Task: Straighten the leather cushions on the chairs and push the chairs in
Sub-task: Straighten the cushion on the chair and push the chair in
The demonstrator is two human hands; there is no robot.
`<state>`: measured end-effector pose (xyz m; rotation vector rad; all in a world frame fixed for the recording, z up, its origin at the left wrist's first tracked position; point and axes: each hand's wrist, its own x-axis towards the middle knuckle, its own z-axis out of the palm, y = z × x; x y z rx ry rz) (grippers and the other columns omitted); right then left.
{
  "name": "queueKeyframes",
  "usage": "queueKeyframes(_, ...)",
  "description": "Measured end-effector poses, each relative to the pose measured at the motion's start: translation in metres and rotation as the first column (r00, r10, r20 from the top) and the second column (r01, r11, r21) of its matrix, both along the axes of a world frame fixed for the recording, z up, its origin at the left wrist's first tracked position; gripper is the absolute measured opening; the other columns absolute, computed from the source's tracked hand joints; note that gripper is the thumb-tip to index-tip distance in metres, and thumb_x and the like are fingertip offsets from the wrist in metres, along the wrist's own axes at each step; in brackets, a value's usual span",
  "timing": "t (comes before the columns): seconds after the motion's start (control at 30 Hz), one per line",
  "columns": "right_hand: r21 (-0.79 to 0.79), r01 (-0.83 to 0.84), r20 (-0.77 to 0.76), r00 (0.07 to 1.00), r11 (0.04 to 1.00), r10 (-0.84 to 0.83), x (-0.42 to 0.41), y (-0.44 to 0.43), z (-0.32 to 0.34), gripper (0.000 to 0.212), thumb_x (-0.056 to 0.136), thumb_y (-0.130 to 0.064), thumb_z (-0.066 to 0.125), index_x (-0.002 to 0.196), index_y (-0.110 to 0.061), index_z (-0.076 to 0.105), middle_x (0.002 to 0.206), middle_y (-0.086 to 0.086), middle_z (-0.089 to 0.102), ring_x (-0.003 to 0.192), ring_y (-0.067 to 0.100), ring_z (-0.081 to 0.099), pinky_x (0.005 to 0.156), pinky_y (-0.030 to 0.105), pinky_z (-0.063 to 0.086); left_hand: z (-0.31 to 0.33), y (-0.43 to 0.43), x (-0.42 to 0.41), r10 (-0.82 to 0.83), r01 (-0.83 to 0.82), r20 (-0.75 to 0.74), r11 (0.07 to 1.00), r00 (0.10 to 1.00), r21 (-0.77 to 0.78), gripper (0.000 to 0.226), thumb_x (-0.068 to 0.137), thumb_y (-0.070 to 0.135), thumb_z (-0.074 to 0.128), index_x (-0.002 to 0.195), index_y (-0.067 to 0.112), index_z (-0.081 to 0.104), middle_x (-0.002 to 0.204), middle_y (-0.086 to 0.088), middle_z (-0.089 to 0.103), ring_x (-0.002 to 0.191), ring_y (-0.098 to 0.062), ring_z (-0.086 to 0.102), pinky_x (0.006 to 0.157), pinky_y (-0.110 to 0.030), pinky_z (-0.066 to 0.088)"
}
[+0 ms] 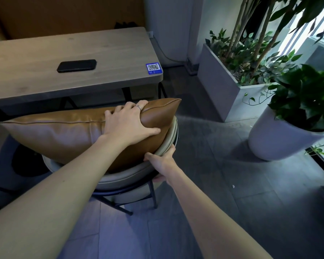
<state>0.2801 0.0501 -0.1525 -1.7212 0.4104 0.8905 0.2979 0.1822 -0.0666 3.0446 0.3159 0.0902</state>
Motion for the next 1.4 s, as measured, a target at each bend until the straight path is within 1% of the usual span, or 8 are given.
queueKeyframes(0.2,-0.009,-0.009,0.021,1.000,1.000,0.010,0.000,0.002,-0.004,0.117,0.078,-0.035,0.075,0.154,-0.041,-0.014,0.144,0.013,0.045,0.114,0.039,0.057,0.078,0.052,0.063,-0.004,0.002,0.002,0.009,-0.009,0.010,1.000,1.000,-0.005,0.107,0.061,0.095,0.046,0.153,0.043,0.030,0.150,-0.003,0.052,0.134,-0.036,0.051,0.106,-0.058,0.037)
queueKeyframes(0.43,-0.009,-0.010,0.057,0.998,1.000,0.011,0.000,0.001,-0.008,0.120,0.075,-0.039,0.076,0.154,-0.041,-0.014,0.144,0.008,0.041,0.106,0.032,0.054,0.071,0.046,0.064,-0.007,0.003,0.001,0.016,-0.016,0.019,1.000,1.000,-0.008,0.107,0.060,0.095,0.043,0.153,0.044,0.030,0.150,-0.003,0.053,0.134,-0.035,0.051,0.106,-0.058,0.037)
queueKeyframes(0.63,0.066,-0.038,-0.002,0.999,0.997,0.038,0.001,-0.008,-0.003,0.123,0.073,-0.039,0.085,0.153,-0.042,-0.009,0.150,0.015,0.040,0.113,0.044,0.061,0.073,0.048,0.064,-0.006,0.003,-0.001,0.010,-0.010,0.020,1.000,1.000,-0.013,0.106,0.061,0.094,0.044,0.153,0.044,0.031,0.149,-0.001,0.053,0.134,-0.034,0.050,0.106,-0.056,0.037)
queueKeyframes(0.7,0.127,0.008,-0.009,1.000,0.992,-0.007,0.003,-0.014,-0.003,0.118,0.072,-0.034,0.087,0.152,-0.042,0.000,0.149,0.014,0.041,0.116,0.044,0.058,0.068,0.045,0.063,-0.006,0.002,-0.003,0.008,-0.008,0.018,1.000,1.000,-0.015,0.106,0.061,0.093,0.044,0.153,0.044,0.030,0.150,-0.001,0.052,0.135,-0.033,0.049,0.107,-0.055,0.036)
queueKeyframes(0.77,0.176,0.108,-0.008,0.994,0.978,-0.108,0.002,-0.016,-0.007,0.116,0.071,-0.030,0.086,0.153,-0.043,0.005,0.150,0.012,0.043,0.117,0.045,0.057,0.071,0.047,0.062,-0.005,0.002,-0.005,0.008,-0.007,0.019,1.000,1.000,-0.016,0.105,0.061,0.093,0.044,0.153,0.045,0.030,0.151,0.001,0.051,0.136,-0.032,0.048,0.107,-0.054,0.036)
queueKeyframes(0.87,0.128,0.187,0.028,0.981,0.974,-0.192,-0.007,-0.011,-0.010,0.124,0.065,-0.036,0.080,0.157,-0.046,-0.002,0.153,0.009,0.042,0.119,0.044,0.058,0.078,0.051,0.063,-0.002,0.002,-0.007,-0.004,0.004,0.010,1.000,1.000,-0.023,0.102,0.065,0.090,0.049,0.154,0.044,0.030,0.152,0.000,0.050,0.138,-0.032,0.047,0.108,-0.053,0.035)
queueKeyframes(1.1,0.123,0.182,0.048,0.981,0.976,-0.189,-0.018,-0.003,-0.006,0.127,0.060,-0.039,0.076,0.159,-0.044,-0.003,0.150,0.008,0.043,0.118,0.043,0.057,0.071,0.051,0.064,0.005,0.007,-0.013,-0.016,0.016,-0.014,0.999,1.000,-0.033,0.099,0.071,0.086,0.058,0.155,0.043,0.030,0.155,0.000,0.048,0.139,-0.032,0.045,0.111,-0.053,0.032)
queueKeyframes(1.4,0.071,0.069,0.085,0.994,0.995,-0.075,-0.011,-0.010,-0.008,0.125,0.069,-0.043,0.076,0.159,-0.039,-0.011,0.147,0.014,0.043,0.109,0.043,0.062,0.065,0.045,0.065,0.005,0.001,-0.012,-0.002,0.001,-0.022,1.000,1.000,-0.024,0.099,0.070,0.086,0.060,0.155,0.043,0.030,0.155,-0.001,0.048,0.140,-0.032,0.045,0.111,-0.053,0.032)
